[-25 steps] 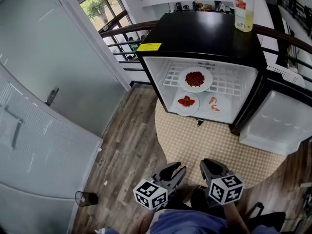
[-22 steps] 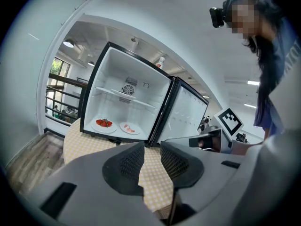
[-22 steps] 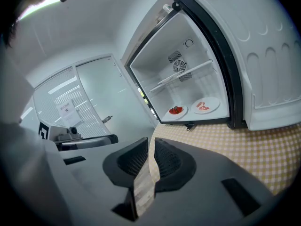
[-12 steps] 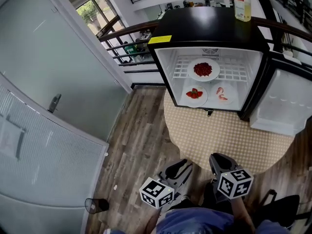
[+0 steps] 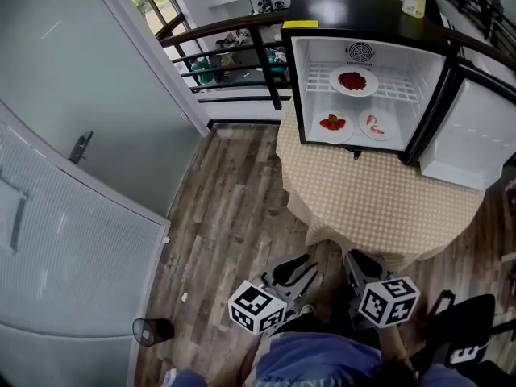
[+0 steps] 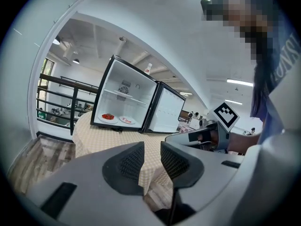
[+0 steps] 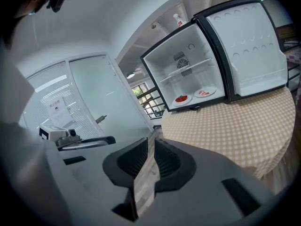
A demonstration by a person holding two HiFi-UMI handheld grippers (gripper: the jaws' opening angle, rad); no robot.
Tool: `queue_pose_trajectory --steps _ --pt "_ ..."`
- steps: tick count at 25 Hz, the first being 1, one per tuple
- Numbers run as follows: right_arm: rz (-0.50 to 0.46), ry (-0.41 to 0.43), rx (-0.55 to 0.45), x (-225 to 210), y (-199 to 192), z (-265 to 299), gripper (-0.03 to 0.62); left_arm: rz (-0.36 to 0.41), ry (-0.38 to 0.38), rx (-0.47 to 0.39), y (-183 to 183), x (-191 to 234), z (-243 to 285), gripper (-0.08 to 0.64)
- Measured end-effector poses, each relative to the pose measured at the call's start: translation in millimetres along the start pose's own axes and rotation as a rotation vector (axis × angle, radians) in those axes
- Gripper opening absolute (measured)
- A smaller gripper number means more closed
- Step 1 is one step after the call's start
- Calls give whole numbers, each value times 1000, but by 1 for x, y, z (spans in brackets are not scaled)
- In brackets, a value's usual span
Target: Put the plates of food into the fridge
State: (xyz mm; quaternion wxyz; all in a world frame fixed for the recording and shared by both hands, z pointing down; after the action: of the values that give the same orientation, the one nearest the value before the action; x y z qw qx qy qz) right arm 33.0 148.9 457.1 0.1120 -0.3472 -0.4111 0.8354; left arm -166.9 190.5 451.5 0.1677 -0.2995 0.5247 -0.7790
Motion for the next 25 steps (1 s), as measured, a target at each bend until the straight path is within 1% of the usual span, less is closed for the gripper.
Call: queue_pose_trajectory --steps 8,13,18,25 --pt "11 -43 -20 46 -44 -30 57 7 -68 -23 -22 -15 -48 118" --pt "16 -52 -38 63 -60 -46 57 17 -102 -37 -29 -27 -66 118" --pt "-17 -61 -52 75 -70 -59 57 18 -128 -45 -39 -39 -78 118" --pt "-23 -96 -78 80 -85 -80 55 28 -174 -45 -48 -51 -85 118"
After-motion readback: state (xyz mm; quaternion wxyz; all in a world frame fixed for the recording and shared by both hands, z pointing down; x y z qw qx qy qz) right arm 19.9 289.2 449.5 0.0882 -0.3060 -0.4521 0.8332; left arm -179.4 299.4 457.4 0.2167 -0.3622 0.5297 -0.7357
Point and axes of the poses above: the fingertips, and each gripper's own axes: z forward along the fingers, x to its left, y out of its top, the point moved 9 cm from there along -z, backward along the fingers, and after that the axes turned 2 degrees about -x, right-handed, at the moved point
